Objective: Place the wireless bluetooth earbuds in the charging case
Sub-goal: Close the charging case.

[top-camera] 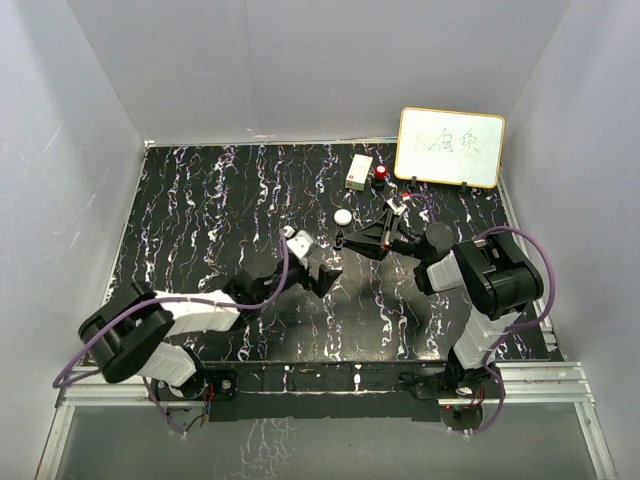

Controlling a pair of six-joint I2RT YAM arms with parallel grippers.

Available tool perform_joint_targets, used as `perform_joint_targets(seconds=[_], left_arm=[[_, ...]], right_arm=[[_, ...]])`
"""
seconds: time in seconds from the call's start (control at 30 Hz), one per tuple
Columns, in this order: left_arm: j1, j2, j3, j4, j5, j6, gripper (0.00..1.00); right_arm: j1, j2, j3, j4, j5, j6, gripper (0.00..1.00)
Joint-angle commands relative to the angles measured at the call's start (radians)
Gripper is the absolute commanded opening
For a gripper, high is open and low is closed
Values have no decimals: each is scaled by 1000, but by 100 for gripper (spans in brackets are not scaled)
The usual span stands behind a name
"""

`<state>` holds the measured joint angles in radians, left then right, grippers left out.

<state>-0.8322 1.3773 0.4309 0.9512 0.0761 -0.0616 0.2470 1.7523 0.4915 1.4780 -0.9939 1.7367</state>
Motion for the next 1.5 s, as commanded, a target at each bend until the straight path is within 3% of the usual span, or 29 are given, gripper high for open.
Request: perform_joint_targets(seconds=[0.0,0.33,0.57,0.83,1.47], left_arm=[[-34,96,40,183,-104,108,99],[-65,279,50,449,-281,235,99],[-86,364,50,653,-264,289,99],[-100,409,66,762,-257,315,99],[-107,431,85,835,-323,348,99]], right_arm=[[2,29,31,337,31,-1,0],[3,30,15,336,48,13,0],[5,25,-18,336,55,8,0],[7,29,-34,336,60,11,0],[16,8,-57,336,59,10,0]])
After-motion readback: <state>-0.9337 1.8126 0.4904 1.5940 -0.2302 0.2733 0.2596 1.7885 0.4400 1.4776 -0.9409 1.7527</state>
